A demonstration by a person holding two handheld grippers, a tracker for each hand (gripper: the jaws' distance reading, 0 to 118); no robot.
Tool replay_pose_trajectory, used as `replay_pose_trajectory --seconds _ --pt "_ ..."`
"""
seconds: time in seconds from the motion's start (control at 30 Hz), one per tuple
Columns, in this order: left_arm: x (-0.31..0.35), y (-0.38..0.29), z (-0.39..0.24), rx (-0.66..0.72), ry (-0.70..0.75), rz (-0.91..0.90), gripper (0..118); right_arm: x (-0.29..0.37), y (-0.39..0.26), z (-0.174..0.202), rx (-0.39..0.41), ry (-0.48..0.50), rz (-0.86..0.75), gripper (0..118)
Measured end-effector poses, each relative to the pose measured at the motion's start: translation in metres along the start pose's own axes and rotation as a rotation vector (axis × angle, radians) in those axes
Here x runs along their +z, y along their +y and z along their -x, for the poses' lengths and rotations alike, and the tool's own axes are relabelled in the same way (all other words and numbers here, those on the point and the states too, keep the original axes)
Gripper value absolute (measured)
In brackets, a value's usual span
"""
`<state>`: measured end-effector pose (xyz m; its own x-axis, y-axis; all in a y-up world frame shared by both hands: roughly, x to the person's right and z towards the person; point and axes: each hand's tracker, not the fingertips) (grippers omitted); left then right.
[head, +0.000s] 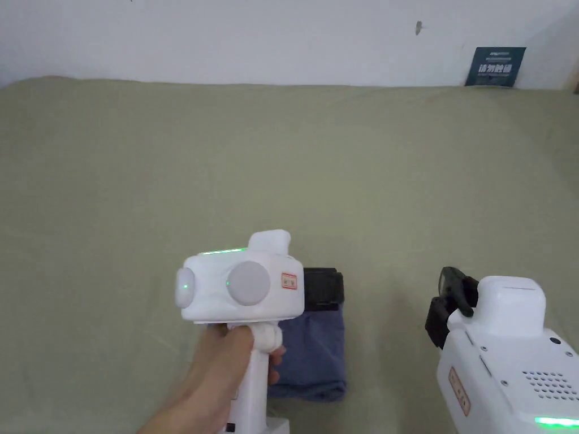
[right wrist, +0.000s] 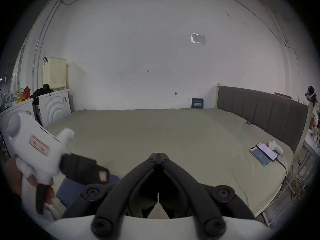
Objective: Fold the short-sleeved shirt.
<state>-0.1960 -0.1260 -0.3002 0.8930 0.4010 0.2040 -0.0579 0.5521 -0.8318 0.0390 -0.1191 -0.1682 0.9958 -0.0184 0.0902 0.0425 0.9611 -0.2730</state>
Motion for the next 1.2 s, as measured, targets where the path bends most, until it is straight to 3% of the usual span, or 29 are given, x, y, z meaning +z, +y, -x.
replay_pose_trajectory --seconds 0.03,0.07,0.1,0.13,0.27,0.43,0.47,0.6,0.63,0.73,0.8,0.9,1.0,1.13,1.2 --pt "0.013 -0.001 0.009 0.001 -0.042 -0.012 95 -0.001 -0.001 -0.001 -0.002 0.002 0.004 0" --pt "0.025 -0.003 0.018 0.009 -0.08 -0.013 68 -0.003 -0.001 -0.001 -0.005 0.002 0.007 0" --pt "0.036 -0.006 0.028 0.009 -0.116 -0.013 5 -0.004 -0.002 -0.001 -0.008 0.005 0.013 0" --pt "0.04 -0.006 0.039 -0.002 -0.139 0.011 0 -0.004 -0.002 -0.001 -0.014 0.007 0.017 0" --pt "0.025 -0.018 0.061 0.056 -0.2 0.084 0 -0.009 -0.006 0.002 -0.041 0.018 0.031 0" --pt "-0.037 -0.033 0.051 0.18 -0.417 0.214 0 -0.013 -0.014 0.002 -0.031 0.031 0.08 0" --pt "-0.051 -0.037 0.05 0.18 -0.428 0.229 0 -0.014 -0.016 0.001 -0.022 0.033 0.095 0" --pt "-0.091 -0.059 0.06 0.089 -0.254 0.283 0 -0.018 -0.024 -0.005 -0.039 0.069 0.164 0" --pt "-0.087 -0.059 0.065 0.15 -0.341 0.249 0 -0.019 -0.026 -0.006 -0.044 0.088 0.182 0" --pt "-0.059 -0.048 0.072 0.209 -0.391 0.213 0 -0.028 -0.029 -0.004 -0.078 0.181 0.238 0" --pt "-0.031 -0.038 0.083 0.202 -0.449 0.156 0 -0.039 -0.028 -0.001 -0.168 0.321 0.306 0" --pt "0.01 -0.028 0.106 0.201 -0.402 0.12 0 -0.077 -0.038 0.004 -0.464 0.623 0.477 0" --pt "0.041 -0.021 0.142 0.201 -0.305 0.065 0 -0.12 -0.062 0.024 -0.57 0.82 0.638 0" --pt "0.046 -0.019 0.179 0.181 -0.162 0.075 0 -0.165 -0.097 0.038 -0.657 0.902 0.792 0" --pt "0.043 -0.019 0.19 0.208 -0.179 0.115 0 -0.179 -0.113 0.039 -0.713 0.9 0.859 0"
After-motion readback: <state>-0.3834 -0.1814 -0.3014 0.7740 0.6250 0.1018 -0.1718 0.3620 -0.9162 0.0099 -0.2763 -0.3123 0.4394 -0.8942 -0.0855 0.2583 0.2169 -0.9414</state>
